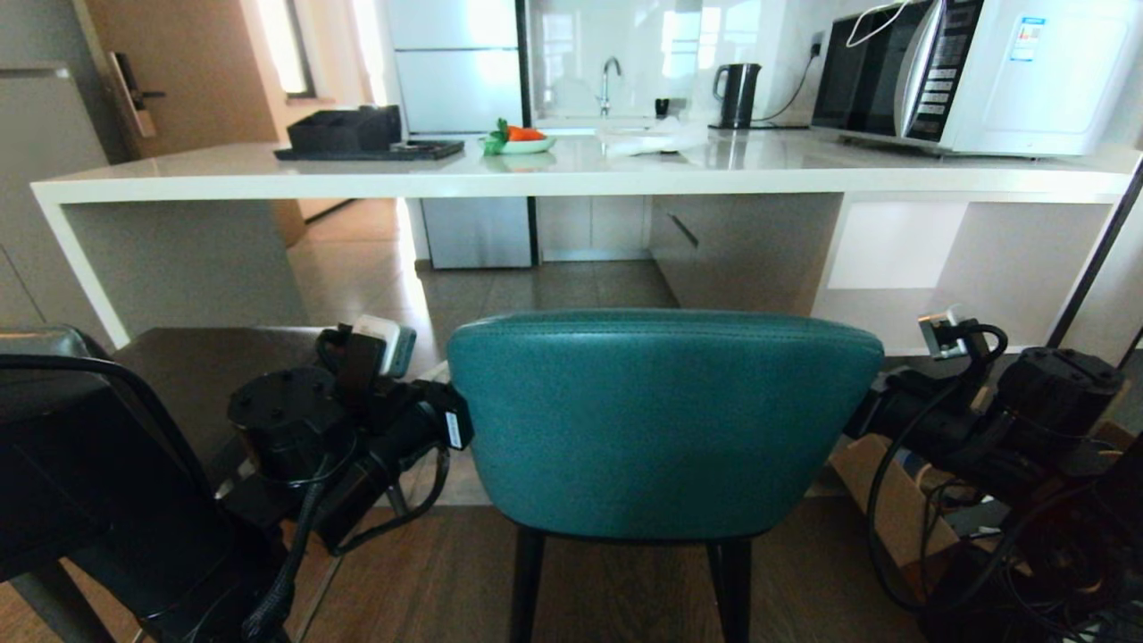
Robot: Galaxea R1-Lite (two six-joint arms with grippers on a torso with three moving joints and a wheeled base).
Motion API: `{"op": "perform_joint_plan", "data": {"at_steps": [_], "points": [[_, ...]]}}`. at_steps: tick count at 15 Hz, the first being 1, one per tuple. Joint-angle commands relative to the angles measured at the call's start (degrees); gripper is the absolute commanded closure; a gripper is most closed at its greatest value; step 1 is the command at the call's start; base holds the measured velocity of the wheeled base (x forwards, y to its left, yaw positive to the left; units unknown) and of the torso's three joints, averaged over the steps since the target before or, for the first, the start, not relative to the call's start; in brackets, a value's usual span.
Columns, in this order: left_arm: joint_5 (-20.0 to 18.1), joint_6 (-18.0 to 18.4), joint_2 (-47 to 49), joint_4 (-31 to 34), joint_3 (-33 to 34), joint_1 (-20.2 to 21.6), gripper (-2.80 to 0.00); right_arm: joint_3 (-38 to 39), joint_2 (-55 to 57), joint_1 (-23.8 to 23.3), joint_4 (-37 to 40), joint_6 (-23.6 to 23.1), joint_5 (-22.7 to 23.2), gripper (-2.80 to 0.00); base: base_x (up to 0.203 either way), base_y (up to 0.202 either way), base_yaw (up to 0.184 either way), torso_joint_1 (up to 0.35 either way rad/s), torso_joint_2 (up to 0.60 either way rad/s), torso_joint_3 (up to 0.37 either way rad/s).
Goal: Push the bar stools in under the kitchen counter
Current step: Pull the blue chair out from under the dining table
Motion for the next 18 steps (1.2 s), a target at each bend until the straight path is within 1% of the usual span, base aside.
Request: {"op": "perform_joint_plan", "data": {"at_steps": [1,4,7,9,12,15,16,18], "points": [[0.9,1.7,0.5,-0.5,-0.1,-4.1,0.0,-0.2,0.1,0.1,-0.5,0.1,0.1,0.0,0.0,0.0,0.0,0.0,0.0,0.0],[2.1,2.0,1.6,-0.5,-0.7,-4.3,0.0,-1.7,1.4,0.1,-0.5,0.1,0.0,0.0,0.0,0.0,0.0,0.0,0.0,0.0],[3.3,2.0,3.2,-0.5,-2.8,-4.4,0.0,-4.3,3.0,0.2,-0.5,0.2,-0.1,0.0,0.0,0.0,0.0,0.0,0.0,0.0],[3.4,2.0,3.2,-0.5,-3.1,-5.4,0.0,-5.1,3.8,0.1,-0.5,0.2,-0.2,0.0,0.0,0.0,0.0,0.0,0.0,0.0],[3.5,1.9,2.3,-0.5,-2.1,-6.5,0.0,-4.5,3.6,-0.4,-0.5,0.2,-0.2,0.0,0.0,0.0,0.0,0.0,0.0,0.0],[3.4,1.5,-0.4,-0.5,1.5,-6.1,0.0,-2.0,1.3,-2.1,-0.5,0.3,-0.1,0.0,0.0,0.0,0.0,0.0,0.0,0.0],[3.5,1.5,-0.5,-0.5,1.8,-5.3,0.0,-1.7,0.6,-2.5,-0.5,0.3,-0.1,0.0,0.0,0.0,0.0,0.0,0.0,0.0],[6.8,1.3,-0.5,-0.5,0.7,-3.6,0.0,-1.8,-0.3,-3.5,-0.5,0.4,-0.2,0.0,0.0,0.0,0.0,0.0,0.0,0.0]]}}
